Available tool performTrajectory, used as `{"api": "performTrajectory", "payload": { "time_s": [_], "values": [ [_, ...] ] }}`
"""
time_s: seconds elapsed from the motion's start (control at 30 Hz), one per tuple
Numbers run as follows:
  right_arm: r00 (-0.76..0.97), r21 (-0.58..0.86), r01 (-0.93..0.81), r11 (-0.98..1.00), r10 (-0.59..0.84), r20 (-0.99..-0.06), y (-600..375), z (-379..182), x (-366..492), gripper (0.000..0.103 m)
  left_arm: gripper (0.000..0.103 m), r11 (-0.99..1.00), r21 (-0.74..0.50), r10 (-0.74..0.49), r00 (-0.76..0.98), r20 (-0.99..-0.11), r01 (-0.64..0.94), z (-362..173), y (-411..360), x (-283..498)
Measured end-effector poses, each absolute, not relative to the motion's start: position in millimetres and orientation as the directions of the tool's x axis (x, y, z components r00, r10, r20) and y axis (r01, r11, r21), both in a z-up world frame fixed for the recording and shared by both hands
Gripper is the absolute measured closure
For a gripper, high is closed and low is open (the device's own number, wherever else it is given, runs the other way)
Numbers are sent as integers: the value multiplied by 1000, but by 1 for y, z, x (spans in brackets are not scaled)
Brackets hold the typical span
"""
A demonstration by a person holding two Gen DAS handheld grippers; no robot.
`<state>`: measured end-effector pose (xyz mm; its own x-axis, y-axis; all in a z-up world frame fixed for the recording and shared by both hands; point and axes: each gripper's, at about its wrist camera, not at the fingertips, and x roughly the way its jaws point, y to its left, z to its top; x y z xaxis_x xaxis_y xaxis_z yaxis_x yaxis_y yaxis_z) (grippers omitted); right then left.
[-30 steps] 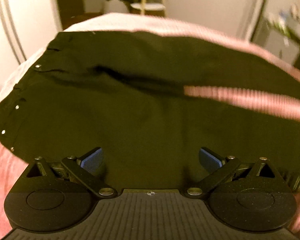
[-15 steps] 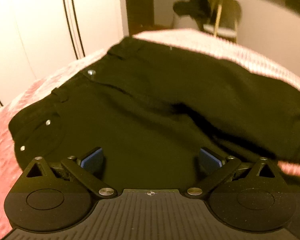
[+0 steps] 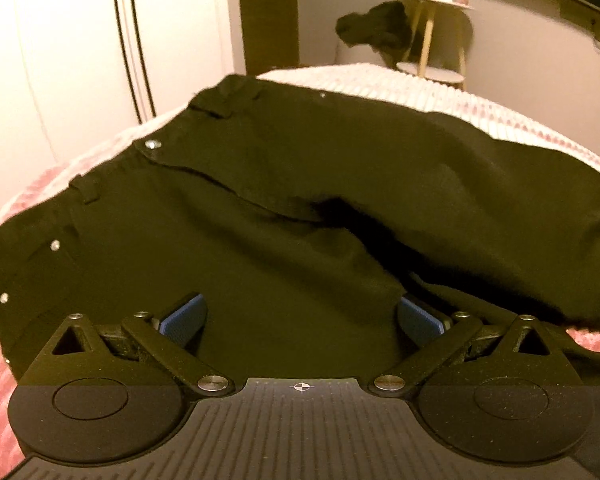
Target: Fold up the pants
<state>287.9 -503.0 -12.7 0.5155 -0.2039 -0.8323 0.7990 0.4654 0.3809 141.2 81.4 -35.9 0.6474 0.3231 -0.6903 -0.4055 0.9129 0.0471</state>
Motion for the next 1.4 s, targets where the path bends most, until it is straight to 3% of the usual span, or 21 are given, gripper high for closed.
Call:
{"api": "performTrajectory", "payload": {
  "time_s": [0.1, 0.2, 0.27, 0.43, 0.57, 0.63, 0.73, 0.83, 0.93, 1.03, 1.2, 1.23, 1.3, 1.33, 1.4],
  "values": [
    [495, 381, 816, 434, -187, -849, -510, -25, 294, 62, 0, 903, 30, 326, 637, -698, -429, -40, 83, 143],
    [470, 329, 817, 473, -216, -856, -506, -27, 294, 79, 0, 899, 30, 330, 634, -700, -436, -43, 83, 145],
    [480, 327, 805, 494, -220, -849, -504, -23, 285, 101, 0, 900, 29, 332, 640, -693, -436, -45, 83, 144],
    [636, 450, 709, 543, -217, -740, -492, 4, 226, 103, 0, 912, 39, 334, 683, -650, -409, -50, 82, 137],
    [757, 552, 614, 564, -224, -614, -459, 17, 123, 103, 0, 914, 30, 321, 677, -662, -404, -47, 82, 138],
    [771, 564, 602, 565, -231, -593, -439, 8, 75, 103, 0, 915, 32, 318, 668, -673, -403, -45, 81, 139],
    [693, 484, 701, 524, -342, -634, -424, -15, 20, 103, 0, 922, -15, 272, 675, -686, -387, -38, 83, 136],
    [738, 589, 660, 467, -252, -627, -443, -27, 10, 97, 0, 933, -110, 179, 706, -685, -343, -25, 85, 130],
    [829, 719, 552, 422, -193, -524, -447, -24, 17, 83, 0, 939, -174, 114, 747, -655, -296, -5, 79, 125],
    [888, 790, 454, 412, -138, -439, -449, -17, 38, 34, 0, 946, -215, 54, 775, -630, -241, 18, 71, 126],
    [869, 752, 468, 464, -87, -487, -452, -26, 103, 28, 0, 944, -271, -23, 779, -626, -190, 43, 69, 139],
    [872, 762, 461, 454, -71, -485, -451, -29, 109, 31, 0, 941, -282, -34, 777, -629, -187, 46, 70, 144],
    [861, 766, 472, 436, -44, -506, -453, -45, 128, 64, 0, 934, -307, -57, 771, -635, -183, 50, 72, 152],
    [854, 766, 480, 428, -28, -519, -449, -48, 129, 98, 0, 929, -327, -83, 764, -640, -174, 52, 72, 158],
    [848, 756, 489, 436, -33, -529, -445, -49, 125, 99, 0, 920, -356, -114, 758, -643, -163, 53, 73, 166]
  ]
}}
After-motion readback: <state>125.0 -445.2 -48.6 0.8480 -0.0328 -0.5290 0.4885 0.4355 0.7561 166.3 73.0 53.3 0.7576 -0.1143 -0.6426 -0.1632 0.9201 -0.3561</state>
